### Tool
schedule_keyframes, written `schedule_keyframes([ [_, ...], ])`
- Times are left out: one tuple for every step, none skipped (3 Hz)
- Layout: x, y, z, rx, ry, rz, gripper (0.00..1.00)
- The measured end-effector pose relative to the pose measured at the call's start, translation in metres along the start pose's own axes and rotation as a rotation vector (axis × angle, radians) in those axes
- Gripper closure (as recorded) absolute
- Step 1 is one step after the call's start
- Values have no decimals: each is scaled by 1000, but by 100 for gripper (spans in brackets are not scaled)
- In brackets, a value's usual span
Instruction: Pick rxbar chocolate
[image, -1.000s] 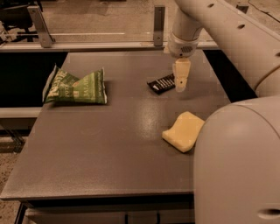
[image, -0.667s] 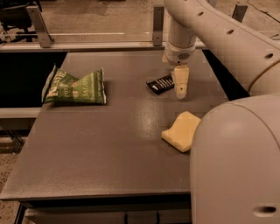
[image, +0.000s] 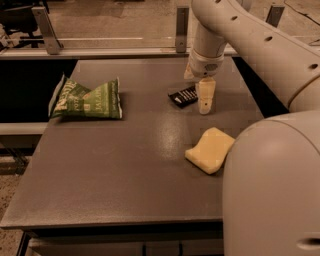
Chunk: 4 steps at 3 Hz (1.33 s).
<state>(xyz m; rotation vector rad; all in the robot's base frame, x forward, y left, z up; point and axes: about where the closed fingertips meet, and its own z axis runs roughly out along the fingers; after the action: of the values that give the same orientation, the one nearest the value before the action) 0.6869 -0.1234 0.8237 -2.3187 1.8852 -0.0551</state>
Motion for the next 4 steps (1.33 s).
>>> schedule_keyframes([
  [-1, -2, 3, 3, -1, -1, 41],
  [-1, -3, -3, 3, -1, -1, 64],
  [-2, -4, -11, 3, -1, -1, 87],
  [-2, -4, -11, 3, -1, -1, 100],
])
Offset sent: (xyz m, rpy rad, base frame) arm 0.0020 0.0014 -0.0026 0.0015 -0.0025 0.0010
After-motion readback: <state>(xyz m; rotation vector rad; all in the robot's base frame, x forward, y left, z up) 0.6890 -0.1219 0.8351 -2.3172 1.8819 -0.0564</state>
